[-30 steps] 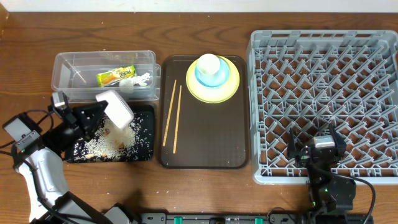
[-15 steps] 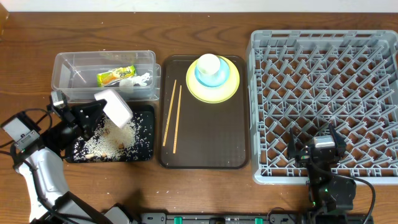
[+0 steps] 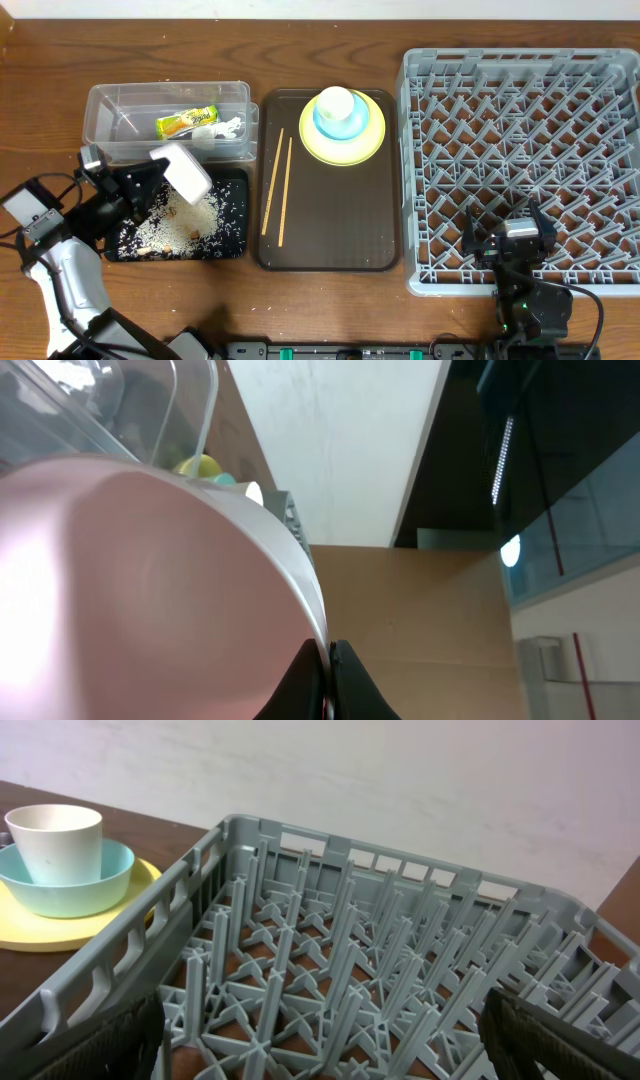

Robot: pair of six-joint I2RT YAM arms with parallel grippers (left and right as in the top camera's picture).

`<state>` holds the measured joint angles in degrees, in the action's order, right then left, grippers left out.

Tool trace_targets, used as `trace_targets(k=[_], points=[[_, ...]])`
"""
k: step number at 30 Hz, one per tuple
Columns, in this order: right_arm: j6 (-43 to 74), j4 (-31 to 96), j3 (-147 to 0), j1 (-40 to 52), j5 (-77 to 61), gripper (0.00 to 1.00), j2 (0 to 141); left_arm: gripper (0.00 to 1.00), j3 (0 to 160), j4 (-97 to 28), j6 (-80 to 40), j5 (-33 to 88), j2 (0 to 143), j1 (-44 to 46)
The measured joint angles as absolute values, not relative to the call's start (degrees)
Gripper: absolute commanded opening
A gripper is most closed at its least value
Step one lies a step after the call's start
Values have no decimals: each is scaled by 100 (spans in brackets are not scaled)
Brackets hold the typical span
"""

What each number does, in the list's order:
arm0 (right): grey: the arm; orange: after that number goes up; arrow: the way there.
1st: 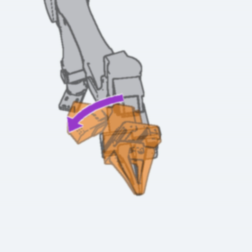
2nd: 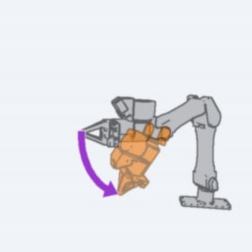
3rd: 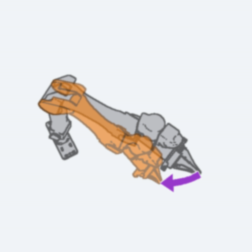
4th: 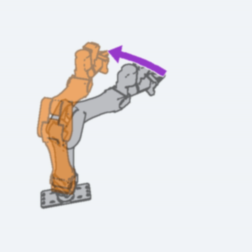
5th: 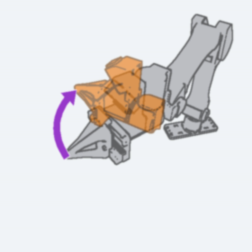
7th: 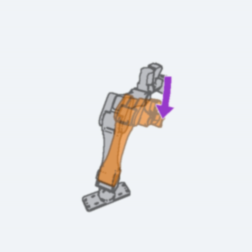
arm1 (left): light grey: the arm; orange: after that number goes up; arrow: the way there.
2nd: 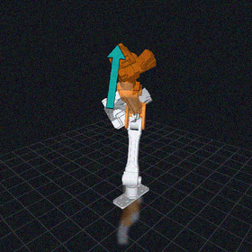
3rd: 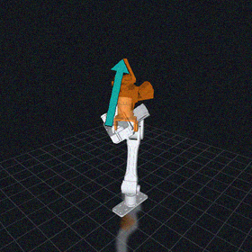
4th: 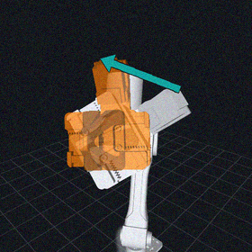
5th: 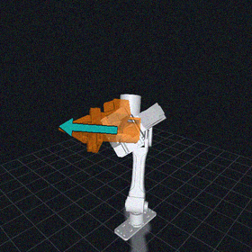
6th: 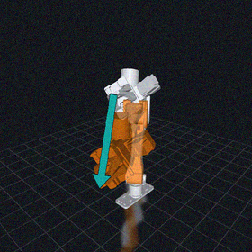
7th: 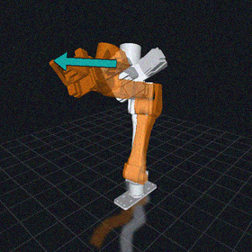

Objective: Sort waste into correct bins and load items into the dishwasher rack
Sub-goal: 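Tilt the bowl to pour the rice onto the black tray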

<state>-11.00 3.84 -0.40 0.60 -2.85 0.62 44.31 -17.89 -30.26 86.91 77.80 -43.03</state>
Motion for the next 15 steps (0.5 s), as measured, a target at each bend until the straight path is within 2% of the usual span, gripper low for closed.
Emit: trace_targets(k=[9, 15], points=[[-1098, 384, -40, 60, -285, 99, 64, 6, 4431, -1544, -3050, 8353, 7778, -4180], [-1100, 384, -40, 60, -285, 99, 64, 6, 4434, -862, -3422, 8224, 7773, -3579]])
